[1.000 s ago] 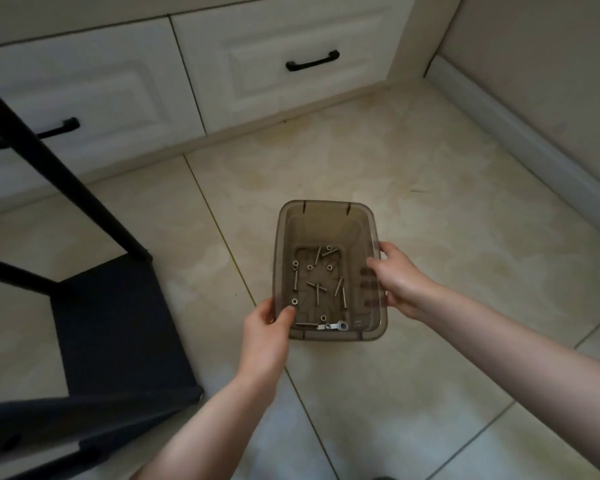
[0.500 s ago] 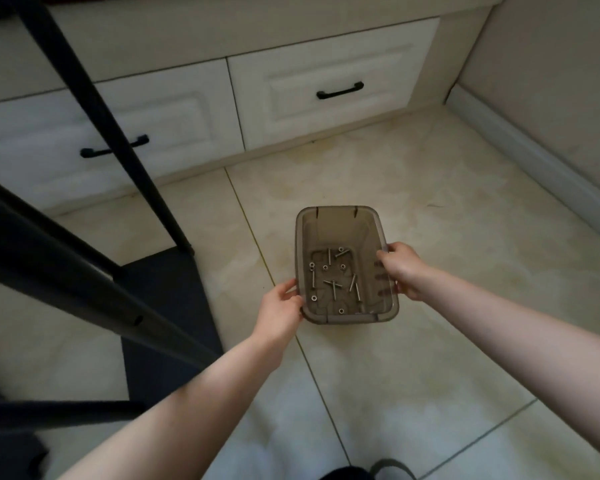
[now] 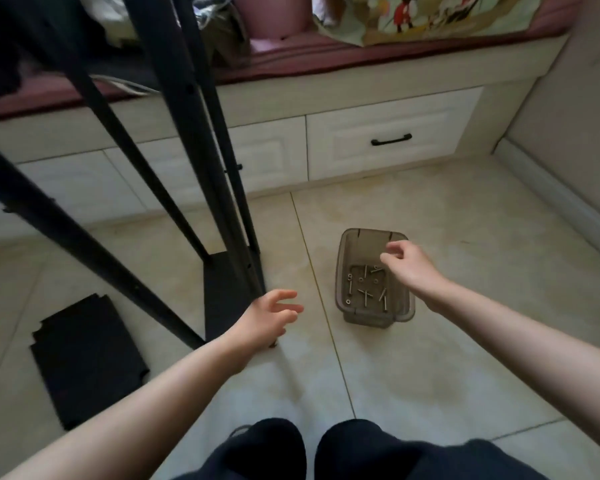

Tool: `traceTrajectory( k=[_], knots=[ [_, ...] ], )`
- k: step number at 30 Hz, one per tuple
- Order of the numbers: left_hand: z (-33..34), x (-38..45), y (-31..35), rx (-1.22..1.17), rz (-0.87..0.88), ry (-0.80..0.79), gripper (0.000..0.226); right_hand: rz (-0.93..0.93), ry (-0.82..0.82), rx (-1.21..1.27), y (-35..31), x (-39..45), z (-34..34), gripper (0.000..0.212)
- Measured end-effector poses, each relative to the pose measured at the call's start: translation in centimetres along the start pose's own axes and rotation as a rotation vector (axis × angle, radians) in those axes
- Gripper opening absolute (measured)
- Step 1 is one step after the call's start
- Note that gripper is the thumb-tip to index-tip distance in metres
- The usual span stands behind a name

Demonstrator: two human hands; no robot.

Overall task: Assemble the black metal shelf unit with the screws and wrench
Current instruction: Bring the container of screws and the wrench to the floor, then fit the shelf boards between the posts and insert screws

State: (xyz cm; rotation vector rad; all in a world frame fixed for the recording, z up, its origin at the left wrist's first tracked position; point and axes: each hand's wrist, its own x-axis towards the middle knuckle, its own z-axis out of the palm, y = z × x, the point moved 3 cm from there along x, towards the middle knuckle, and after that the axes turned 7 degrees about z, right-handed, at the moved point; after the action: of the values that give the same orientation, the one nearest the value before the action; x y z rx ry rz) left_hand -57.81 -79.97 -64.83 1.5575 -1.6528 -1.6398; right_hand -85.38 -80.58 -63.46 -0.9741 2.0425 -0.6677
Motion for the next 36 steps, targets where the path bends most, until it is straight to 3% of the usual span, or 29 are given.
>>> traceTrajectory(
  k=[4, 11, 18, 22, 27, 36],
  knots=[
    [-3.3, -4.4, 1.0, -0.028, 0.008, 0.126, 0.024, -0.176, -0.097, -0.028, -4.9, -3.9, 1.0, 0.037],
    [-10.3, -9.3, 2.2, -0.011, 0.001, 0.167, 0.020, -0.414, -0.266, -0.065, -11.1, -9.3, 2.4, 0.034],
    [-17.8, -11.3, 1.0, 0.168, -0.048, 0.216, 0.026, -0.454, -0.344, -0.042, -13.9, -10.3, 3.0, 0.031],
    [-20.9, -9.8, 1.7, 0.350, 0.044, 0.304, 0.031, -0.458, -0.421, -0.108, -14.8, -10.0, 5.2, 0.040],
    [-21.4, -7.5, 3.1, 0.227, 0.121, 0.129, 0.061, -0.460, -0.556, -0.231, -16.1, -9.4, 6.8, 0.048],
    [-20.3, -6.8, 3.2, 0.271, 0.171, 0.072, 0.037, -0.573, -0.539, -0.264, -17.8, -9.3, 7.8, 0.029]
  ],
)
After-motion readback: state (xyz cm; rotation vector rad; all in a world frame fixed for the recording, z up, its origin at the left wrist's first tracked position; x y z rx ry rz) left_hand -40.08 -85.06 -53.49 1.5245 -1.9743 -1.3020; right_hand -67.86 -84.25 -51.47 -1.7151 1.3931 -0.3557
